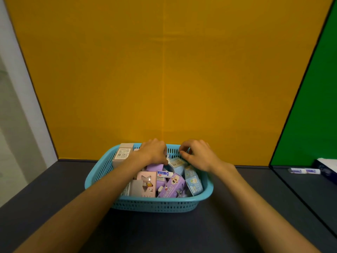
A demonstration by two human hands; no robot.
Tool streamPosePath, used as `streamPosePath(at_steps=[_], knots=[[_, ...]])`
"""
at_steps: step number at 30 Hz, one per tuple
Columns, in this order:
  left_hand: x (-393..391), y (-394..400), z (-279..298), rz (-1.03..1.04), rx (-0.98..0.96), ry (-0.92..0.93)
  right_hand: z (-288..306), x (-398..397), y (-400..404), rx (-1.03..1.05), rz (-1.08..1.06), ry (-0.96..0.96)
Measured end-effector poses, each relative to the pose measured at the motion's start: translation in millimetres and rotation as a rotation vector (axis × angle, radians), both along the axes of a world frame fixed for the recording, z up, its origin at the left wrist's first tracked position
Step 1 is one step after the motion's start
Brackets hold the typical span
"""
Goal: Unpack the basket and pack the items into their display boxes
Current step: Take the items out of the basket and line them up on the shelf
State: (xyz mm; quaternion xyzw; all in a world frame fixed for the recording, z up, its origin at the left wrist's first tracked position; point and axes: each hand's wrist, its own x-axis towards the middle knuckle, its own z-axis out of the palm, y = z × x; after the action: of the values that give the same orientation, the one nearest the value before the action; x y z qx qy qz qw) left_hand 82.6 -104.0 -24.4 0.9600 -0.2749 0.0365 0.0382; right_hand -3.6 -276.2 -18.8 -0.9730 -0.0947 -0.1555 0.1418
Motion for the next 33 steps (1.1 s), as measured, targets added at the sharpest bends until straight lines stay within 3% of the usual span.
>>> streamPosePath(at_steps=[7,15,18,22,25,33], knots=[[-4,5,3,0.059,-0.197,0.029,14,9,13,0.045,0.100,0.075],[-3,41,7,0.097,-0.388,0.031,19,15,30,0.072,0.187,0.311],[-15,54,16,0.075,-0.515,0.112,20,19,38,0.074,0.173,0.378],[-36,77,27,0.125,-0.894,0.374,17,24,45,-0.071,0.140,0.470],[-43,90,30,0.153,-1.056,0.480,14,23,48,-0.128,0.125,0.460],[-62,104,31,0.105,-1.177,0.511,5,17,52,-0.102,0.130,0.433]])
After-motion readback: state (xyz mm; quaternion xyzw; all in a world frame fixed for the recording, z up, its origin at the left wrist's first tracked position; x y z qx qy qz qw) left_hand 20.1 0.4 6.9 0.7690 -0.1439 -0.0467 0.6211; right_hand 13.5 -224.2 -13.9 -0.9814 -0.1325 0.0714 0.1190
